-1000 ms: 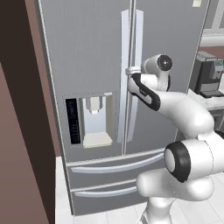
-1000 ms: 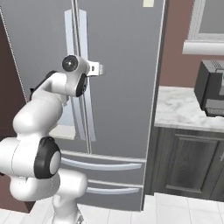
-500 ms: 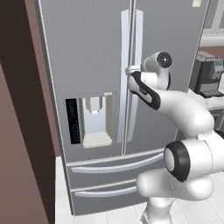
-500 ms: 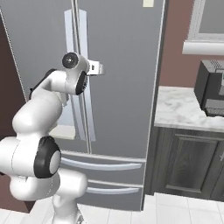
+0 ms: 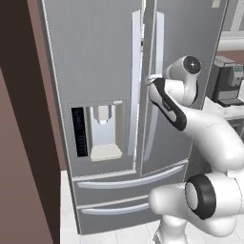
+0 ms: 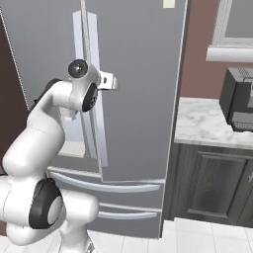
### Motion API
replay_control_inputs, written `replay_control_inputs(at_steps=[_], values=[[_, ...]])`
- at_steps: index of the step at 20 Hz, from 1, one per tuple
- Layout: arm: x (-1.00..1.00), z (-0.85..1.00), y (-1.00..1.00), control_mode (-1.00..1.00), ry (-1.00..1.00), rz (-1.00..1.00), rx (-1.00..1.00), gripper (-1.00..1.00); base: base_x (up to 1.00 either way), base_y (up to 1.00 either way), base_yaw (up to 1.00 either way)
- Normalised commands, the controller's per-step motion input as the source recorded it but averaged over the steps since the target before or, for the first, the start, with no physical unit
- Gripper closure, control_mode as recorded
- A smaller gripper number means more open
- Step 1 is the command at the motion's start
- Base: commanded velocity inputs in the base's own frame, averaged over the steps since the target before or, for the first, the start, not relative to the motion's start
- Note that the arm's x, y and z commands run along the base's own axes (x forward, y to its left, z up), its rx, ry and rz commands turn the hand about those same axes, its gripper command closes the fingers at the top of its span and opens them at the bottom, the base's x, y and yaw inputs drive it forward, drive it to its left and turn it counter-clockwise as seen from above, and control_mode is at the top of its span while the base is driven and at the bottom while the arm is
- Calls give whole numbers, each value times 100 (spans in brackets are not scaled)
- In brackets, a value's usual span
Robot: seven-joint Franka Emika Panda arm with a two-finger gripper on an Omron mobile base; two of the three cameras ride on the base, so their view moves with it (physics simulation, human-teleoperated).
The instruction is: Gather the lemon wedge and lemon from the fridge and place them on a tray on the dining counter. Then gather the steaks from the fridge and place them on the other tray.
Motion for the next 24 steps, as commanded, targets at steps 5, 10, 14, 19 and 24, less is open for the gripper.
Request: replay_control_inputs(at_steps=[5, 10, 14, 19, 24], values=[[-89, 0, -42, -100, -3, -2, 0, 100, 0, 0, 0], [-83, 0, -45, -100, -1, -1, 0, 100, 0, 0, 0], [-70, 5, -49, -100, 0, 0, 0, 100, 0, 0, 0], [-49, 4, -31, -100, 0, 0, 0, -100, 0, 0, 0], [-52, 10, -13, -100, 0, -2, 0, -100, 0, 0, 0]])
